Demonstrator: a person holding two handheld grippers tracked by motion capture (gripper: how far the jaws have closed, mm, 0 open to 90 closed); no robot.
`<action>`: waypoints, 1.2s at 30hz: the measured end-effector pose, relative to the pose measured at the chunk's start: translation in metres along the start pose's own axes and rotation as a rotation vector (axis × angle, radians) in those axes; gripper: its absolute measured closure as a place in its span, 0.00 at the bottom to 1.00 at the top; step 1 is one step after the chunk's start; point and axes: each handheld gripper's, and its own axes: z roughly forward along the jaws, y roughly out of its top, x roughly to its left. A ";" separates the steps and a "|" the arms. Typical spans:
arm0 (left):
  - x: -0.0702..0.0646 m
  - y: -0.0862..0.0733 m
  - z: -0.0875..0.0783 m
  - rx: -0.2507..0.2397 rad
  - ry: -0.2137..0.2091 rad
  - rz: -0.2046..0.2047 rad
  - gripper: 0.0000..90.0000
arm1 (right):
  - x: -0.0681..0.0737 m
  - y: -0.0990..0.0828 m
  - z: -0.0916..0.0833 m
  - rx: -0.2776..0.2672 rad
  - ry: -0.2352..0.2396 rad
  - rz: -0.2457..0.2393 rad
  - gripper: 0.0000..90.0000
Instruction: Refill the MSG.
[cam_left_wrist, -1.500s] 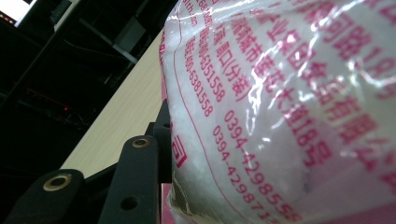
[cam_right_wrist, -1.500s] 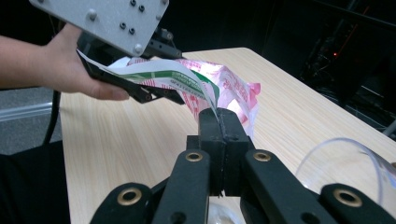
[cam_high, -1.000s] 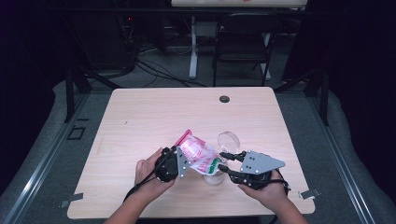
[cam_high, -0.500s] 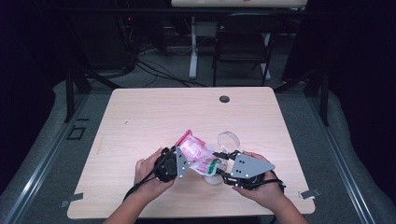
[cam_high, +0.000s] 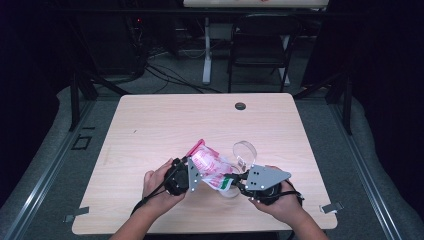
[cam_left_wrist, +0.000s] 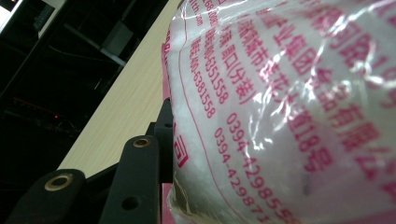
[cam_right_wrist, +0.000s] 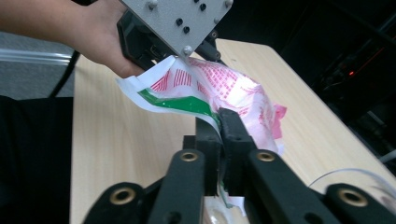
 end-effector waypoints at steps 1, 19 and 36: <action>0.000 0.000 0.000 -0.004 0.007 0.008 0.69 | 0.000 0.000 0.000 -0.001 -0.001 0.006 1.00; 0.000 0.005 -0.002 -0.013 0.036 0.050 0.69 | -0.008 0.000 -0.003 -0.009 0.032 0.115 1.00; 0.001 0.008 -0.005 -0.002 0.102 0.109 0.70 | -0.017 -0.004 -0.002 -0.056 0.014 0.209 1.00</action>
